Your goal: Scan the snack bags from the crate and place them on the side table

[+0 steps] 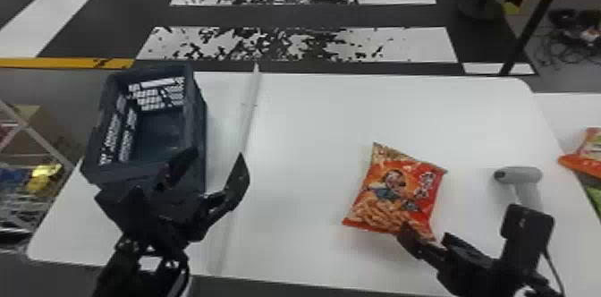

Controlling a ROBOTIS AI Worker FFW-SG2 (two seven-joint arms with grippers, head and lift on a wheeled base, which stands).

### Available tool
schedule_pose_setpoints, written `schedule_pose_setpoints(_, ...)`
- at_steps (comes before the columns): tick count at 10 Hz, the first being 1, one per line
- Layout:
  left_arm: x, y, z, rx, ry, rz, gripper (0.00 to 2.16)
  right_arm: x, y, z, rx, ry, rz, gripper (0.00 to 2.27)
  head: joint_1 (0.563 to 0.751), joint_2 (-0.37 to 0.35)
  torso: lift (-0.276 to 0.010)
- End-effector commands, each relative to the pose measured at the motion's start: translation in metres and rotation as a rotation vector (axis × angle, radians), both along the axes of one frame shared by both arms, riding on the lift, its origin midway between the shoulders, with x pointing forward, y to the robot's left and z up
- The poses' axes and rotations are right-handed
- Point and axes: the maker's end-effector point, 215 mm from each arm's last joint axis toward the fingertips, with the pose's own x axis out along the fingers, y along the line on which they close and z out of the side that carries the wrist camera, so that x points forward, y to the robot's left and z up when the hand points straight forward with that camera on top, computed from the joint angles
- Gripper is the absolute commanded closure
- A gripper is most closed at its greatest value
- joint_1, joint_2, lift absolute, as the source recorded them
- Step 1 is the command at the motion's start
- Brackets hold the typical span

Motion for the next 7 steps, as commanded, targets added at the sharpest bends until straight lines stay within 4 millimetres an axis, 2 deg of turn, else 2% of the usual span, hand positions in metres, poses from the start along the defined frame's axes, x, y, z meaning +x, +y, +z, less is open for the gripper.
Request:
schedule_pose_setpoints(1, -0.001, 0.0, -0.001, 0.0, 0.003, 0.0, 0.04, 0.001, -0.001, -0.009, 0.034, 0.036, -0.005, 0.11, 0.695, 0.094, -0.081)
schedule_pose_setpoints(2, -0.002, 0.0, -0.002, 0.0, 0.005, 0.0, 0.04, 0.002, 0.004, -0.014, 0.056, 0.053, 0.006, 0.12, 0.695, 0.095, -0.081)
schedule_pose_setpoints(3, -0.002, 0.0, -0.002, 0.0, 0.005, 0.0, 0.04, 0.003, 0.009, -0.014, 0.118, 0.061, 0.01, 0.28, 0.695, 0.096, -0.081)
schedule_pose_setpoints(4, -0.002, 0.0, -0.002, 0.0, 0.005, 0.0, 0.04, 0.009, 0.011, -0.012, 0.158, 0.051, 0.005, 0.57, 0.695, 0.104, -0.081)
schedule_pose_setpoints(5, -0.002, 0.0, -0.004, 0.0, 0.008, 0.0, 0.04, 0.013, 0.01, -0.013, 0.187, 0.048, 0.0, 1.0, 0.695, 0.112, -0.081)
schedule_pose_setpoints(6, -0.002, 0.001, -0.004, 0.001, 0.009, 0.002, 0.04, 0.019, 0.005, -0.013, 0.191, 0.042, -0.02, 2.22, 0.695, 0.112, -0.081)
schedule_pose_setpoints(7, -0.002, 0.002, -0.005, 0.003, 0.01, 0.001, 0.04, 0.023, -0.001, -0.013, 0.184, 0.03, -0.038, 2.26, 0.695, 0.107, -0.081)
